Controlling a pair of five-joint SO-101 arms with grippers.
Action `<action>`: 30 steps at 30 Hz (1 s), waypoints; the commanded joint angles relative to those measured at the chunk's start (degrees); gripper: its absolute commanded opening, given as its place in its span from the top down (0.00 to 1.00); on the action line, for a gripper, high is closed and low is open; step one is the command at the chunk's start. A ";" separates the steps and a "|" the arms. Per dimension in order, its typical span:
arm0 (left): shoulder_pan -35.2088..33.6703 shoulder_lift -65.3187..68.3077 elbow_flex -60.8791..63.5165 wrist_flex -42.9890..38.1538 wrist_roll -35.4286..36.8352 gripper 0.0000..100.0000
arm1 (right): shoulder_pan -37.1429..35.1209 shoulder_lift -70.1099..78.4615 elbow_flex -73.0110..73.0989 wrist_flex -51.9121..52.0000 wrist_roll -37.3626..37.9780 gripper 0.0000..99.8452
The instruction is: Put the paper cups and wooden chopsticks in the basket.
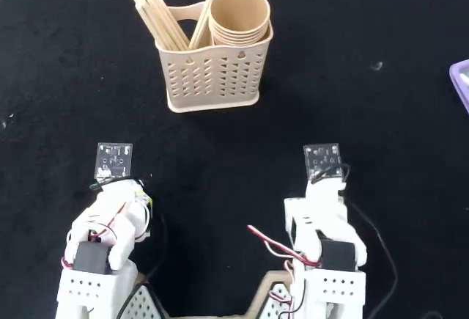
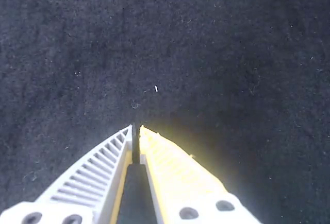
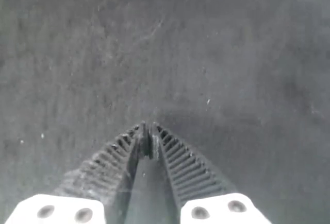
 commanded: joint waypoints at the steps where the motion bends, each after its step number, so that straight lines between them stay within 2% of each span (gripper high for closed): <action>1: 0.22 -0.62 1.36 0.18 0.53 0.97 | -0.44 -0.22 0.04 1.23 0.09 0.99; 4: 0.13 -0.62 1.36 0.97 0.53 0.97 | -0.44 -0.22 0.04 1.23 0.09 0.99; 8: 0.13 -0.70 1.36 9.93 0.53 0.97 | -0.44 -0.22 0.04 1.23 0.09 0.99; 30: 0.13 -0.97 1.36 9.85 0.53 0.97 | -0.44 -0.22 0.04 1.23 0.09 0.99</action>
